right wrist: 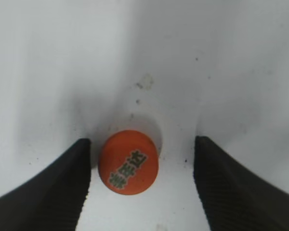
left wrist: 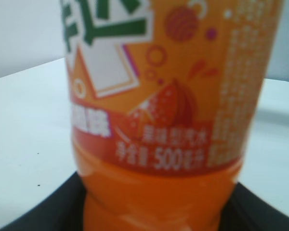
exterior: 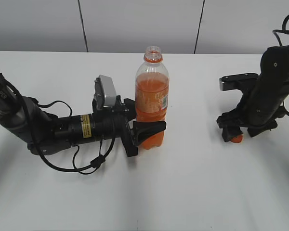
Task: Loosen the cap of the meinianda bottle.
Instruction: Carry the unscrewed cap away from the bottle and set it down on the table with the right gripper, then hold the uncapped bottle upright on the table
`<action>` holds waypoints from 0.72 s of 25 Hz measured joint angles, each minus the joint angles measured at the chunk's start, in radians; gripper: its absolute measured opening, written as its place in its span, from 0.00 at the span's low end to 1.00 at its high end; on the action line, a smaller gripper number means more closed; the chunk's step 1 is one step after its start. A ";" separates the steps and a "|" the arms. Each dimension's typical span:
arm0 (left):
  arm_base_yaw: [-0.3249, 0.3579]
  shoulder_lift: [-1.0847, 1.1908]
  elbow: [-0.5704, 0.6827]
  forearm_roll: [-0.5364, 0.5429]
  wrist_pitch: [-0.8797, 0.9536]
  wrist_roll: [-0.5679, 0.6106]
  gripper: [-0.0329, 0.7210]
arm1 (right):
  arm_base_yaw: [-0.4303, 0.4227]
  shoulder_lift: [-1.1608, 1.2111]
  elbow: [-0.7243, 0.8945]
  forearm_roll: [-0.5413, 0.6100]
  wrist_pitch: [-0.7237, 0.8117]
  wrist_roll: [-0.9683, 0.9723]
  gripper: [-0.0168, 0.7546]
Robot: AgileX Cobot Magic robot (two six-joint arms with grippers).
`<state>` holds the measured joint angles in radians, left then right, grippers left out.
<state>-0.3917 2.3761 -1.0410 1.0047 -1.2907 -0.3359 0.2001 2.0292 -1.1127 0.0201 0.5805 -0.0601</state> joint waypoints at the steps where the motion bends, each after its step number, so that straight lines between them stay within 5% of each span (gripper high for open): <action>1: 0.000 0.000 0.000 0.000 0.000 0.000 0.57 | 0.000 0.000 0.000 0.002 0.003 0.001 0.78; 18: 0.000 0.000 0.000 0.000 0.000 0.000 0.57 | 0.000 -0.168 0.001 0.012 0.100 -0.016 0.78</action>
<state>-0.3917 2.3761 -1.0410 1.0047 -1.2907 -0.3359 0.2001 1.8609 -1.1117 0.0324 0.6802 -0.0760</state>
